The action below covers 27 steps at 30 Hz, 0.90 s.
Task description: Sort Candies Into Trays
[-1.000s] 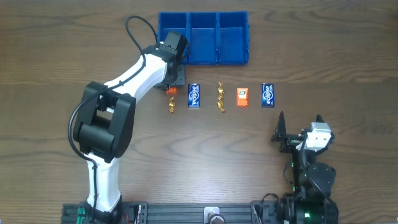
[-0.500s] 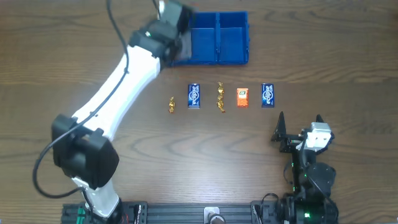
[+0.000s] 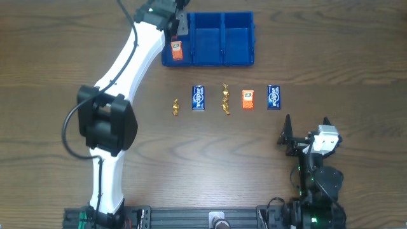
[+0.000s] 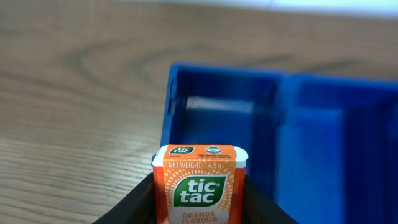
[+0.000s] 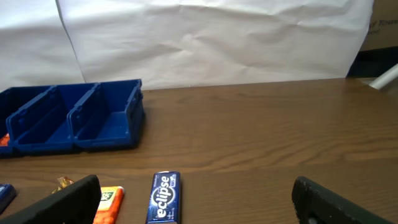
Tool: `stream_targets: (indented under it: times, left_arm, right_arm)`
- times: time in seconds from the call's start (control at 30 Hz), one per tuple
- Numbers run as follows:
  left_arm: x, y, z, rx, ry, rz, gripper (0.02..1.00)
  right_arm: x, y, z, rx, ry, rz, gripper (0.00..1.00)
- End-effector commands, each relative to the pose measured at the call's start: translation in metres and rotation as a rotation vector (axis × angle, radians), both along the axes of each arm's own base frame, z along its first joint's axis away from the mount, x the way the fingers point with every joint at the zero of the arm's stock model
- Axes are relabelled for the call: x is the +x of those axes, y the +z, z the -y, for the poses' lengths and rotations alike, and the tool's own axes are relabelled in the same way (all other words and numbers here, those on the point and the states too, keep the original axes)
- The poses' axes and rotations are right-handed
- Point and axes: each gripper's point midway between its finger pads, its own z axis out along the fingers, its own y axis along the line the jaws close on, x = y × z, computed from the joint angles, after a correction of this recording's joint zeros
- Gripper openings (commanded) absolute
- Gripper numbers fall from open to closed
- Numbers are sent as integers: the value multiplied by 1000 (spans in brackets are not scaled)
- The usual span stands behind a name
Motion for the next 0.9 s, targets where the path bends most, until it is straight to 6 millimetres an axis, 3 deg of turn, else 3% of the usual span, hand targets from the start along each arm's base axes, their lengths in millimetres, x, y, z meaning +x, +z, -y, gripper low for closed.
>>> stream_targets:
  times: [0.03,0.77,0.83,0.9]
  left_arm:
    - [4,-8,-2,-4,-17,-16,314]
    - [6,-20,14,-69,-62,-34,360]
    - [6,-20,14,-66,-65,-34,432]
    - [6,-20,14,-66,-65,-34,581]
  right_arm:
    - [0,-2,4,12,-20,1,998]
    - [0,-2,4,12,-20,1,998]
    - [0,-2,4,12,-20,1,998]
    - [0,-2,4,12,-20,1,998]
